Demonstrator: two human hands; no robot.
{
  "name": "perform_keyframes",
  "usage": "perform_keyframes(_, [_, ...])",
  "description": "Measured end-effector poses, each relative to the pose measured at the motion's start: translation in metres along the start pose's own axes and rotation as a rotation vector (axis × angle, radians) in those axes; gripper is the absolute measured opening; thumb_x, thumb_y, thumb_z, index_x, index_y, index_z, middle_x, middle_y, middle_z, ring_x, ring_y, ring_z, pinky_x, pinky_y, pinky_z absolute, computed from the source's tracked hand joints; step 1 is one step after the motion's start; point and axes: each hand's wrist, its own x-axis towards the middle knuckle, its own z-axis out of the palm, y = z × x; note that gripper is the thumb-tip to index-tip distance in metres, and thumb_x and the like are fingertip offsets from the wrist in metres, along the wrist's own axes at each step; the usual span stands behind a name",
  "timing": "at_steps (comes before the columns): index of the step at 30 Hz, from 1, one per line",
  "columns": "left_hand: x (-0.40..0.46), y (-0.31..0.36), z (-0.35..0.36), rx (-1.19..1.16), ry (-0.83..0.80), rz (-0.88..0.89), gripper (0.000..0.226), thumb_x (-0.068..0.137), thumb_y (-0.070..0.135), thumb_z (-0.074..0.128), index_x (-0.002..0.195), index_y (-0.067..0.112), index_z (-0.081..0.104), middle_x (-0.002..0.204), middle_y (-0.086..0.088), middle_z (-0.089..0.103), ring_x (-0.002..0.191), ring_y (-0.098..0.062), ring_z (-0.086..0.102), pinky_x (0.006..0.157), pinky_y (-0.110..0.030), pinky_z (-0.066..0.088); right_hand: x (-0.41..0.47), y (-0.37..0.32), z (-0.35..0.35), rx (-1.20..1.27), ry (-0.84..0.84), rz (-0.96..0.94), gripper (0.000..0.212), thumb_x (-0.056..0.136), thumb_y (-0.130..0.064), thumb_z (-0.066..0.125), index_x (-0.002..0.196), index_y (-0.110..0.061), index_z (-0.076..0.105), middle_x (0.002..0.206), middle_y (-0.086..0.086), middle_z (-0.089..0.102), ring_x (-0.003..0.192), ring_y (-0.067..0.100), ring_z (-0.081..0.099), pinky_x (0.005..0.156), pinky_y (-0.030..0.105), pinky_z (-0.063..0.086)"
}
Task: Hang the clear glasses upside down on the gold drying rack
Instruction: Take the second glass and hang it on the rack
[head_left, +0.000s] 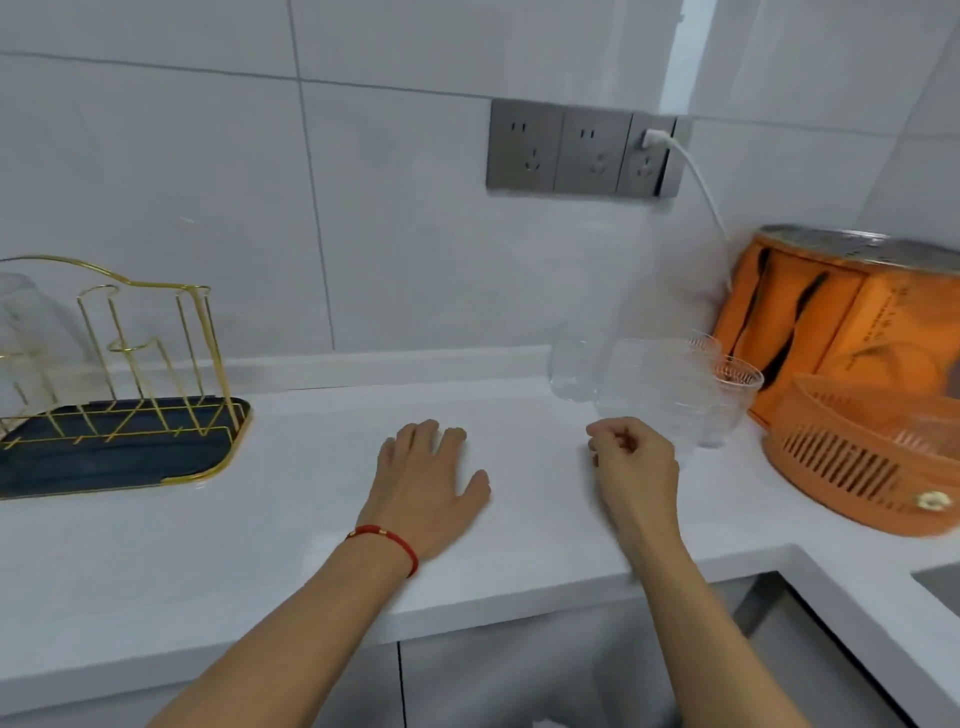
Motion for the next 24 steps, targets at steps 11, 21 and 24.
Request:
perform_keyframes(11, [-0.004, 0.000, -0.001, -0.187, -0.006, -0.040, 0.060, 0.094, 0.051, 0.048, 0.144, 0.019, 0.042, 0.149, -0.003, 0.039, 0.145, -0.017, 0.017, 0.115, -0.032, 0.026, 0.015, 0.010, 0.002, 0.100, 0.433, 0.081, 0.091, 0.083, -0.030, 0.081, 0.154, -0.017, 0.026, 0.156, 0.009, 0.031, 0.142, 0.030, 0.035, 0.111, 0.036, 0.038])
perform_keyframes(21, [-0.005, 0.002, -0.003, -0.233, 0.003, -0.054, 0.054, 0.096, 0.042, 0.053, 0.143, 0.017, 0.043, 0.145, -0.001, 0.045, 0.142, -0.015, 0.020, 0.107, -0.026, 0.029, 0.026, 0.014, 0.010, 0.067, 0.444, -0.009, 0.085, 0.084, -0.036, 0.082, 0.149, -0.011, 0.034, 0.151, 0.010, 0.043, 0.135, 0.030, 0.047, 0.115, 0.043, 0.042])
perform_keyframes(24, [-0.004, 0.003, -0.009, -0.293, 0.010, -0.073, 0.050, 0.096, 0.038, 0.056, 0.141, 0.019, 0.047, 0.142, 0.003, 0.049, 0.142, -0.016, 0.026, 0.105, -0.022, 0.026, 0.007, 0.000, 0.012, 0.138, 0.275, -0.166, 0.079, 0.082, -0.040, 0.082, 0.142, -0.014, 0.037, 0.141, 0.003, 0.045, 0.120, 0.016, 0.049, 0.103, 0.027, 0.044])
